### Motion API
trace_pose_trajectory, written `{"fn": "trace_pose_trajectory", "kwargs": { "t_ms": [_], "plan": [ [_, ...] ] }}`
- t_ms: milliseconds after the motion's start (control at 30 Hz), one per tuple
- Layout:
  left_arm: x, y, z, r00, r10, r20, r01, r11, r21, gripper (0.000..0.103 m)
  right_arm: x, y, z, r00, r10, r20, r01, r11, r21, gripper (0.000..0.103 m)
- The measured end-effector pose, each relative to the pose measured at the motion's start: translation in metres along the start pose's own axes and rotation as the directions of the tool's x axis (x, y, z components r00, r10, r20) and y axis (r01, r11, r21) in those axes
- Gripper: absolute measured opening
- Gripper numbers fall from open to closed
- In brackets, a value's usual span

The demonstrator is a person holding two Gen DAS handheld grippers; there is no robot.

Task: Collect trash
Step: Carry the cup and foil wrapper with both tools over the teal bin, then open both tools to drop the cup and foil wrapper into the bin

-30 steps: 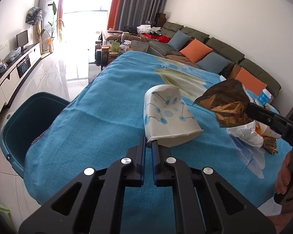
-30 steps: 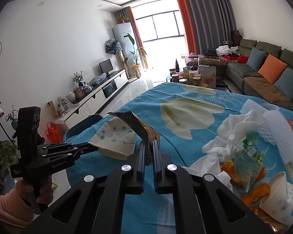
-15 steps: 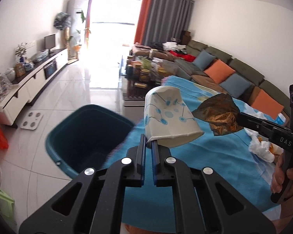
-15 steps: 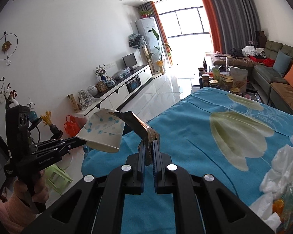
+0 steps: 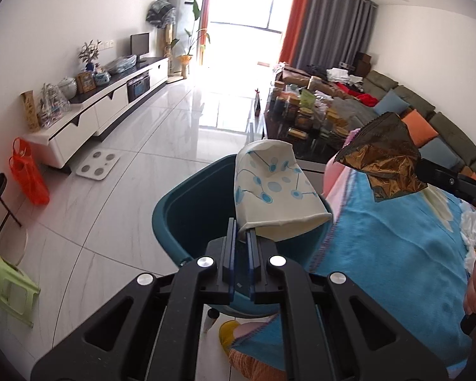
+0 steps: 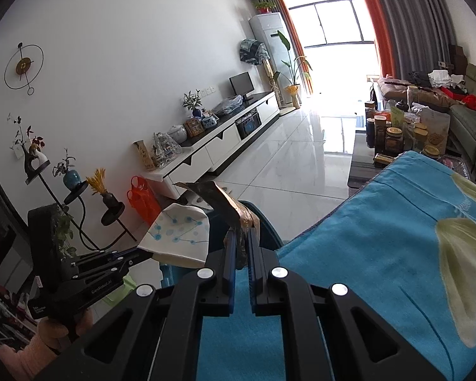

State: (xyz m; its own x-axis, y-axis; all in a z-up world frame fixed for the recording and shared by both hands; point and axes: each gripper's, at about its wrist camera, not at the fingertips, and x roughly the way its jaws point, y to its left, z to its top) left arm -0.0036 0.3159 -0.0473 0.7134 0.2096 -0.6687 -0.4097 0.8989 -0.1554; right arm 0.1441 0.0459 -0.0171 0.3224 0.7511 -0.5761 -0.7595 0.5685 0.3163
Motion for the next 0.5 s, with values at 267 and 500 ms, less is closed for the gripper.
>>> {"fn": "trace_pose_trajectory", "kwargs": {
  "t_ms": [267,500],
  "plan": [
    [0.035,0.007,-0.003,0.997,0.041,-0.059,-0.043,0.999,-0.030,0.006,0.053,0.008,0.003,0.995,0.019,-0.095,-0.017,1.000,0.022,0.006],
    [0.062,0.008,-0.006,0.994,0.056,-0.098,-0.062,0.996,-0.060,0.007,0.088,0.015,0.004,0.983,-0.025,-0.182,0.027,1.000,0.009,0.015]
  ]
}}
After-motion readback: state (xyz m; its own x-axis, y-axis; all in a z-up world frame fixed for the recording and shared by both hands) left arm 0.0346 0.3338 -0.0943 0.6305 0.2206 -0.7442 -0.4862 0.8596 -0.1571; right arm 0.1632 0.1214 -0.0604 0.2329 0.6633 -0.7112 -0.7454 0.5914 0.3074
